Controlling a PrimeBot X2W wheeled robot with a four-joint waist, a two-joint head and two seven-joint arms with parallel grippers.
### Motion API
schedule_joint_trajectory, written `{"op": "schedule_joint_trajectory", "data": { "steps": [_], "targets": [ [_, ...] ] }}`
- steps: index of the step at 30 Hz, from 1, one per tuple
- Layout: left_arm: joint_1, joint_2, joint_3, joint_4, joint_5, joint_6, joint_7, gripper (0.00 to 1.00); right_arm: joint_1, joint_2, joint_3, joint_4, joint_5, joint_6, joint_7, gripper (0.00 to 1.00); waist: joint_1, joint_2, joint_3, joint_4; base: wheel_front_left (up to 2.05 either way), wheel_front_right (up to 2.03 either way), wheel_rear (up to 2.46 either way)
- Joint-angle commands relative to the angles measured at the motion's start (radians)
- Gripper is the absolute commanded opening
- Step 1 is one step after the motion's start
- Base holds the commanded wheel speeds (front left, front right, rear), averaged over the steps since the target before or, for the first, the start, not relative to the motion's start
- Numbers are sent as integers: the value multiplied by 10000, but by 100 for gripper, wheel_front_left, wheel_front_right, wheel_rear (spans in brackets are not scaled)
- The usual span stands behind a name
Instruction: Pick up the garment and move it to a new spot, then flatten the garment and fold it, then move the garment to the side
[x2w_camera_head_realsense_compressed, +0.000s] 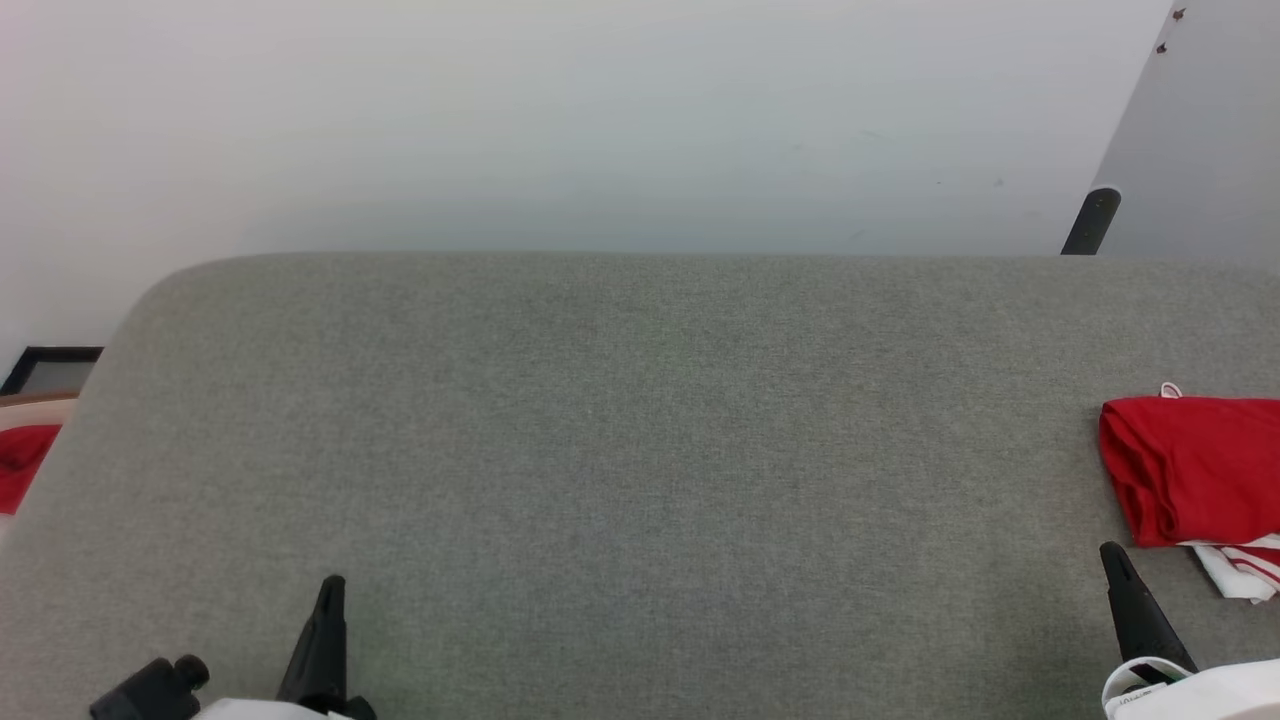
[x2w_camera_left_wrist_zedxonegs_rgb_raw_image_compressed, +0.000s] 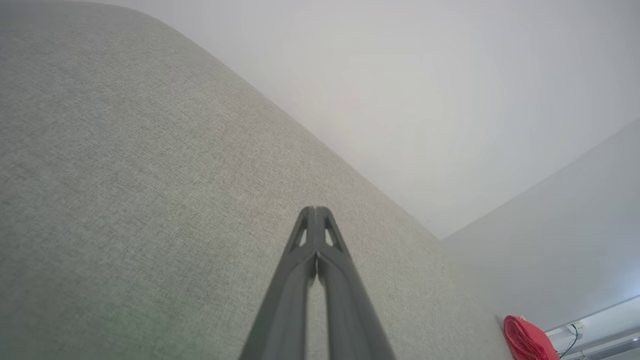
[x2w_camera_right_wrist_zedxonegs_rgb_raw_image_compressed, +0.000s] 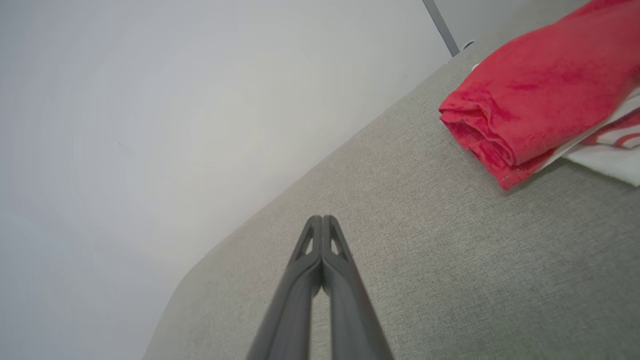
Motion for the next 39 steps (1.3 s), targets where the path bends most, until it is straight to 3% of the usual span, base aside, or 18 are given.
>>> {"op": "schedule_joint_trajectory", "data": {
  "steps": [1,39],
  "targets": [
    [-245,22,81,-98,-352,-10,79,0,-293,0,-57,-53,328,-2,30,0,0,0,3,-1,0,0,0],
    [-972,-455,404,212,-4257,-20,1233,0,-1004,297,-150,790,4091,-1,403,0,0,0,90,-43,0,0,0]
  ]
}}
